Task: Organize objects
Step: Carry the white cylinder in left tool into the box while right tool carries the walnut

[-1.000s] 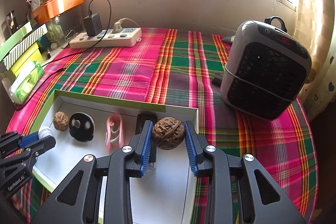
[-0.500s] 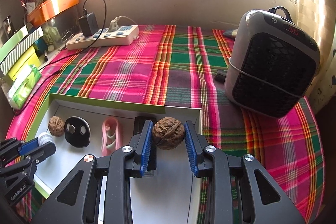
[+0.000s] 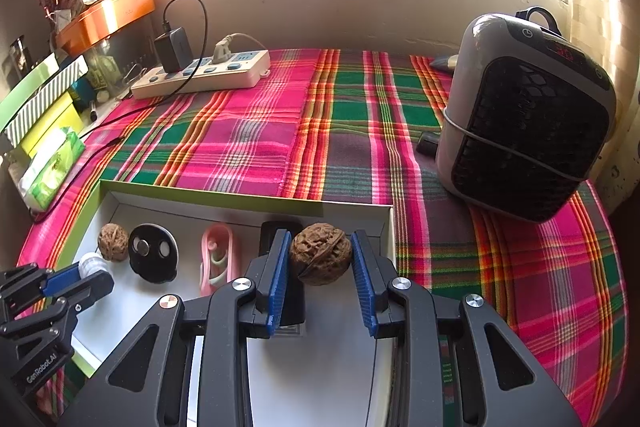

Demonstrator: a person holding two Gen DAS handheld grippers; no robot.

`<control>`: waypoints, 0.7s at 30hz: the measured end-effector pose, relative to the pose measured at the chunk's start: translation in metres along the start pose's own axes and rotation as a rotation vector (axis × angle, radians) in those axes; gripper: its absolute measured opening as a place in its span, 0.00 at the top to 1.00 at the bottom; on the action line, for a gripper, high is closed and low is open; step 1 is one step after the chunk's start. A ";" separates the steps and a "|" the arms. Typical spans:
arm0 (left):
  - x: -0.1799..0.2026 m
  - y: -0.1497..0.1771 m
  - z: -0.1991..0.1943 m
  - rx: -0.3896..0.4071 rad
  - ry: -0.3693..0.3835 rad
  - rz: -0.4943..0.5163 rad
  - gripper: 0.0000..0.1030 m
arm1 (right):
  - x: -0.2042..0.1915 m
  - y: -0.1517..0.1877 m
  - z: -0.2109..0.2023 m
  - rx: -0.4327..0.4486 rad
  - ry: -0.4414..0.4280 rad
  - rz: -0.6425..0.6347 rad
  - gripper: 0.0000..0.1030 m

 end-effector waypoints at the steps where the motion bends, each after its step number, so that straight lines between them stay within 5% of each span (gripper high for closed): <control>1: 0.000 0.000 0.000 0.000 0.000 0.000 0.83 | 0.000 0.000 0.000 -0.001 -0.001 0.002 0.69; 21: 0.001 -0.001 0.001 -0.001 -0.001 -0.001 0.81 | 0.001 -0.001 0.000 -0.002 -0.012 0.022 0.66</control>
Point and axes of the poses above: each gripper's, at about its wrist camera, not at the fingertips, and z roughly the way its jaws point, x to its right, y to its underside, the point moved 4 cm from there along z, roughly the way its jaws point, and after that the axes turned 14 degrees about z, right-handed, at the moved point
